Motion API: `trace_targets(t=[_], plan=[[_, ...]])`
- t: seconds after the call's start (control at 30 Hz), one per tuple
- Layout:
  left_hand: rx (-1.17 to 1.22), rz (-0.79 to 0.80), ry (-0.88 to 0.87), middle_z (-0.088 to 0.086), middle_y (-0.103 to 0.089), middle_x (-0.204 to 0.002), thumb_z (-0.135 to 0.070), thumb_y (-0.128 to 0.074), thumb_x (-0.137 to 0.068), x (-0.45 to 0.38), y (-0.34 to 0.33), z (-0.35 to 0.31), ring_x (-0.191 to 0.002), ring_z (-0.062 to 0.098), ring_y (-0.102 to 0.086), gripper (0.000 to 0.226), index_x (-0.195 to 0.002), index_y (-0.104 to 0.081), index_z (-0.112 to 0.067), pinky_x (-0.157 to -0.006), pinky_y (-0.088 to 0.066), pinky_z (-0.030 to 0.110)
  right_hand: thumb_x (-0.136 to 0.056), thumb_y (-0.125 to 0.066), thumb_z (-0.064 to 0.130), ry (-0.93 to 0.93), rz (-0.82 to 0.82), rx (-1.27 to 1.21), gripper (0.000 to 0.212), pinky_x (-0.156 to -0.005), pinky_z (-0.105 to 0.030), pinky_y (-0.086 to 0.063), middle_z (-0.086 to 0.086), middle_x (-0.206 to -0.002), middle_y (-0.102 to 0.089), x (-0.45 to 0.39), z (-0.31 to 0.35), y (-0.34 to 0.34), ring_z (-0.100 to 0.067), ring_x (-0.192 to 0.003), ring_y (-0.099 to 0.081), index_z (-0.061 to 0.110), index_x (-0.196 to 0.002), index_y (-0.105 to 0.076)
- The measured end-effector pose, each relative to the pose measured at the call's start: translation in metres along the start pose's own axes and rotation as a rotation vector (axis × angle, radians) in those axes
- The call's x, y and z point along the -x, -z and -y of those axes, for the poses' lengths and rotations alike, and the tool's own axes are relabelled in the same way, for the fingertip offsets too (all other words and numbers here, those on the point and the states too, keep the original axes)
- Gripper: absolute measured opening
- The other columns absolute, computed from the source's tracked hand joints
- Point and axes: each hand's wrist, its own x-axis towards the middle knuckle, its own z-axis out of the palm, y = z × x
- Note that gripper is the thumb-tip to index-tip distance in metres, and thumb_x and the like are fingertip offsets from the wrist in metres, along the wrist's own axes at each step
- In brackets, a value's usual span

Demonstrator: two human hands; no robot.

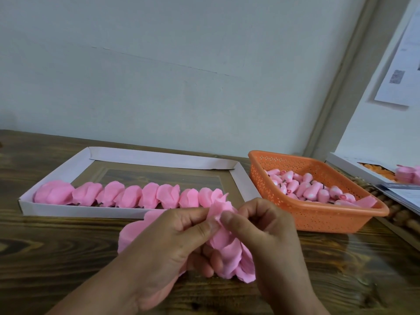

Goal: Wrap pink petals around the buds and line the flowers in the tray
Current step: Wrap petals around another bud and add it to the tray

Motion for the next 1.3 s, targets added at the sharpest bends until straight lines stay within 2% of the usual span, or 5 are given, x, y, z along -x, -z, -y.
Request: trace_targets(t=[0.27,0.33,0.53,0.67,1.3], plan=[[0.058,-0.065,0.067,0.009,-0.06,-0.054,-0.024,-0.06,-0.075,0.0,-0.001,0.001,-0.046,0.011,-0.056,0.02,-0.064,-0.075,-0.017,-0.041,-0.042,0.017,-0.077,-0.069,0.026,0.007,-0.106,-0.065,0.034,-0.049,-0.02,-0.036,-0.002,-0.049,-0.046,-0.004,-0.006,0.001,-0.01,-0.049,-0.042,0.013,-0.049,-0.054],[0.091,-0.078,0.08,0.011,-0.058,-0.053,-0.025,-0.061,-0.073,0.0,0.001,0.001,-0.044,0.012,-0.056,0.018,-0.063,-0.074,-0.016,-0.039,-0.041,0.017,-0.066,-0.063,0.02,0.07,-0.03,-0.126,0.008,-0.058,-0.023,-0.044,-0.002,-0.063,-0.059,-0.004,-0.007,0.008,-0.011,-0.061,-0.053,0.013,-0.061,-0.062],[0.084,-0.047,0.061,0.006,-0.061,-0.056,-0.026,-0.061,-0.074,0.0,0.0,0.001,-0.047,0.01,-0.057,0.019,-0.067,-0.075,-0.014,-0.04,-0.041,0.017,-0.065,-0.069,0.021,0.359,0.331,0.035,0.028,-0.099,-0.031,-0.042,0.0,-0.121,-0.058,-0.011,0.003,0.025,-0.018,-0.122,-0.051,0.021,-0.092,-0.067],[0.061,-0.013,0.054,0.004,-0.064,-0.06,-0.027,-0.06,-0.075,0.0,0.0,0.001,-0.049,0.01,-0.058,0.021,-0.073,-0.077,-0.016,-0.042,-0.042,0.017,-0.075,-0.071,0.023,0.321,0.371,0.118,0.005,-0.094,-0.023,-0.042,0.007,-0.112,-0.06,-0.014,0.007,0.023,-0.016,-0.114,-0.056,0.024,-0.078,-0.068],[-0.006,0.01,0.044,0.012,-0.067,-0.07,-0.031,-0.062,-0.075,0.0,0.001,0.002,-0.053,0.012,-0.06,0.03,-0.089,-0.074,-0.007,-0.046,-0.045,0.018,-0.077,-0.071,0.022,0.446,0.209,0.277,0.011,-0.077,-0.021,-0.045,0.002,-0.085,-0.06,-0.016,0.002,0.012,-0.016,-0.087,-0.059,0.017,-0.077,-0.061]])
